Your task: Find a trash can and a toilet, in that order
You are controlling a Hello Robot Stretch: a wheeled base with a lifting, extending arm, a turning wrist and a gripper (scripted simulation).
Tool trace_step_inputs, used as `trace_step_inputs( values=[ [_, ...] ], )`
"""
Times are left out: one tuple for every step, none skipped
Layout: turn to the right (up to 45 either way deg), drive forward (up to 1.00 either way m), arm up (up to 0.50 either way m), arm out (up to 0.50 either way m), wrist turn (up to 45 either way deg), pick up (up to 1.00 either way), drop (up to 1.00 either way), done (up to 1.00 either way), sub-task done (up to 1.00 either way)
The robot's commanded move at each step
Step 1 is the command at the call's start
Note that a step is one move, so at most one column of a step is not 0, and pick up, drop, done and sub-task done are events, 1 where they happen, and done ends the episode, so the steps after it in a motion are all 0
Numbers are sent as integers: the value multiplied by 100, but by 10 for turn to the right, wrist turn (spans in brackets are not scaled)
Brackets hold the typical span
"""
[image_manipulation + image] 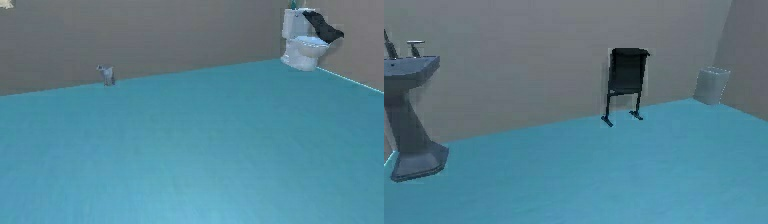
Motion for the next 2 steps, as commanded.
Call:
trace_step_inputs(
  values=[
    [60,0,0,0,0,0,0,0,0],
    [0,100,0,0,0,0,0,0,0]
  ],
)
